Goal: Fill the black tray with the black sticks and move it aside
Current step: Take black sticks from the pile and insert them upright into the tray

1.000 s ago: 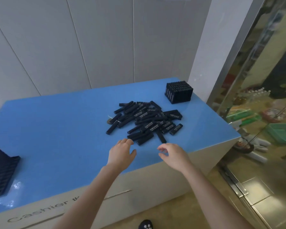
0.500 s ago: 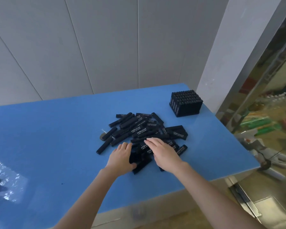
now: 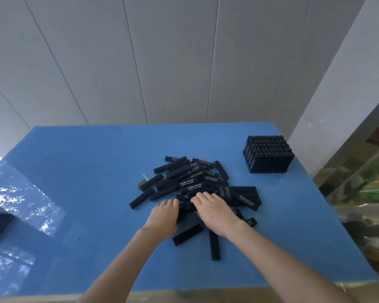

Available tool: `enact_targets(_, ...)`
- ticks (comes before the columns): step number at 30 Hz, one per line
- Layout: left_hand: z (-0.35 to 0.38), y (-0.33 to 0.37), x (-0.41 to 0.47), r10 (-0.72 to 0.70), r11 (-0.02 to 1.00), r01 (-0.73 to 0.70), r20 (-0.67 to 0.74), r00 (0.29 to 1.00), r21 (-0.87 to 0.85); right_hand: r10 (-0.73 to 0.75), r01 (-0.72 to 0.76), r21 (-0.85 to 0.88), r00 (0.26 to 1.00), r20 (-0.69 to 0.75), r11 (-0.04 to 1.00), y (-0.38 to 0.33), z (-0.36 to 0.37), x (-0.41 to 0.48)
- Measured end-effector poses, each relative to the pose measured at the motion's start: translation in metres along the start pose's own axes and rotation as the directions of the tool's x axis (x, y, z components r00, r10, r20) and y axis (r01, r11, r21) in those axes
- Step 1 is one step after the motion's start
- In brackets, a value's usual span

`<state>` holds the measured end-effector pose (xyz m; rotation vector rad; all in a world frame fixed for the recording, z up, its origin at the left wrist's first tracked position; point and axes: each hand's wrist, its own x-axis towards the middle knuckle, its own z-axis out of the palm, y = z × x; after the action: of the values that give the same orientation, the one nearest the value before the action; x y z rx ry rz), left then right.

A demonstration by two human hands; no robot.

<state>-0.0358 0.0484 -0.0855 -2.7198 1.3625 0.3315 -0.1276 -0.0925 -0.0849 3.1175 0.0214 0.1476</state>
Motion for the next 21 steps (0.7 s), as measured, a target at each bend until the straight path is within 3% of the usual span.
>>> enact_targets(2,-0.001,0.002,0.002,-0.065,0.997,0.065,-0.006,0.998,-0.041,0.091,-0.096,0.185,0.995,0.034,0.978,0.004,-0.01,0.0)
enact_targets(4,-0.002,0.003,0.003,-0.116,0.991,0.114,-0.018,0.993,-0.075,0.224,-0.237,0.399,0.971,0.08,0.886,0.008,-0.021,-0.003)
enact_targets(6,-0.005,0.003,0.003,-0.153,0.984,0.148,-0.045,0.987,-0.098,0.311,-0.352,0.573,0.935,0.172,0.74,0.012,-0.026,-0.007)
enact_targets(9,-0.01,0.001,-0.002,-0.217,0.967,0.2,-0.101,0.971,-0.16,0.328,-0.448,0.764,0.888,0.322,0.464,0.016,-0.031,-0.014)
enact_targets(14,-0.016,-0.006,-0.014,-0.376,0.9,0.319,-0.163,0.912,-0.296,0.32,-0.465,0.875,0.856,0.406,0.136,0.017,-0.034,-0.023)
enact_targets(18,-0.017,-0.007,-0.029,-0.537,0.72,0.416,-0.067,0.841,-0.555,0.3,-0.41,0.912,0.867,0.398,-0.023,0.012,-0.039,-0.025)
enact_targets(21,-0.01,-0.008,-0.044,-0.629,0.505,0.398,-0.011,0.777,-0.766,0.263,-0.37,0.925,0.887,0.379,-0.085,-0.001,-0.04,-0.022)
